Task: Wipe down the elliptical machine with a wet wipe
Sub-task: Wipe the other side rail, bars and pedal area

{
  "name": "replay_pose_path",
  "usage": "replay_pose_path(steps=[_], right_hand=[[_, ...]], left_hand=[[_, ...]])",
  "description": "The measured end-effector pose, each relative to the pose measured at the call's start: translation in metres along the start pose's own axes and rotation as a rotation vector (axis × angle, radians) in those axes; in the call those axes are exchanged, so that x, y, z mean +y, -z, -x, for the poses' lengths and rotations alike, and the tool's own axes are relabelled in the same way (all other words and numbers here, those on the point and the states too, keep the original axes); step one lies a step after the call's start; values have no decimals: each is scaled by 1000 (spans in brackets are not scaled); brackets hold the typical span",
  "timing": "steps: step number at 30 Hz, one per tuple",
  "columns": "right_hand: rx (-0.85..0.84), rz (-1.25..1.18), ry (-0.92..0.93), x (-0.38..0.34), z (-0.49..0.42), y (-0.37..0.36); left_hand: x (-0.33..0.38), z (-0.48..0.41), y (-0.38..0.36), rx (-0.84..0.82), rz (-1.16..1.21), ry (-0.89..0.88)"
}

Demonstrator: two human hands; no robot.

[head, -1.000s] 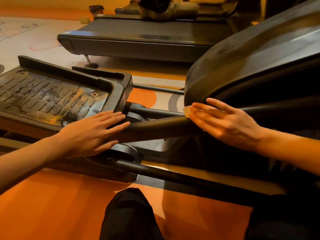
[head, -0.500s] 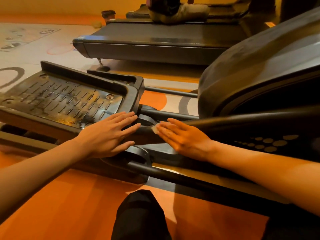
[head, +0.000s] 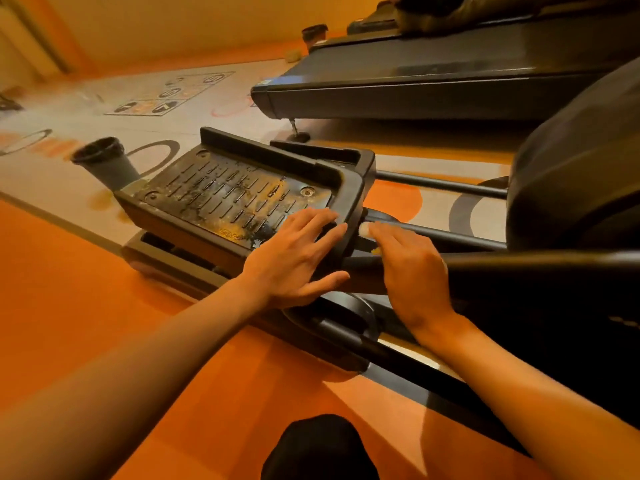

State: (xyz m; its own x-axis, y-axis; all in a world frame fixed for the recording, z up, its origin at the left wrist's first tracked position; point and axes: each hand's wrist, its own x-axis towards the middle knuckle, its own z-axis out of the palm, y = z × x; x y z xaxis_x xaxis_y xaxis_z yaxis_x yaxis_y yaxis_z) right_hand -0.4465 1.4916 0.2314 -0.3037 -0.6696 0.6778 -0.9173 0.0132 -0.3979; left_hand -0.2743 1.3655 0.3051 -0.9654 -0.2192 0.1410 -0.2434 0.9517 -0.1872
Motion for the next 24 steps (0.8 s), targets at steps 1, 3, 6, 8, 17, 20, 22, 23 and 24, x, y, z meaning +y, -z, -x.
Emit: replay_pose_path(steps=[1, 3, 6, 8, 17, 20, 22, 23, 24], right_hand=[[47, -95, -63, -5, -4, -5], [128, -244, -144, -14, -6, -14], [143, -276, -147, -20, -6, -24], [91, -327, -163, -24, -9, -32], [-132, -385, -148, -68, 33, -49], [-195, -441, -139, -70, 30, -53], [-218, -439, -126, -69, 26, -53], [-226, -430, -130, -69, 23, -53], [-229, -424, -145, -71, 19, -51]], left_hand=[[0, 1, 0, 20, 17, 24], [1, 3, -1, 38, 9, 64], [-7, 10, -1, 1, -61, 115], [-23, 16, 5, -54, -74, 152], [-112, 36, 20, -358, -179, -103], [-129, 32, 16, -342, -143, -204], [-136, 30, 16, -344, -120, -256], [-138, 29, 16, -359, -119, -263], [-140, 29, 15, -370, -129, -252]])
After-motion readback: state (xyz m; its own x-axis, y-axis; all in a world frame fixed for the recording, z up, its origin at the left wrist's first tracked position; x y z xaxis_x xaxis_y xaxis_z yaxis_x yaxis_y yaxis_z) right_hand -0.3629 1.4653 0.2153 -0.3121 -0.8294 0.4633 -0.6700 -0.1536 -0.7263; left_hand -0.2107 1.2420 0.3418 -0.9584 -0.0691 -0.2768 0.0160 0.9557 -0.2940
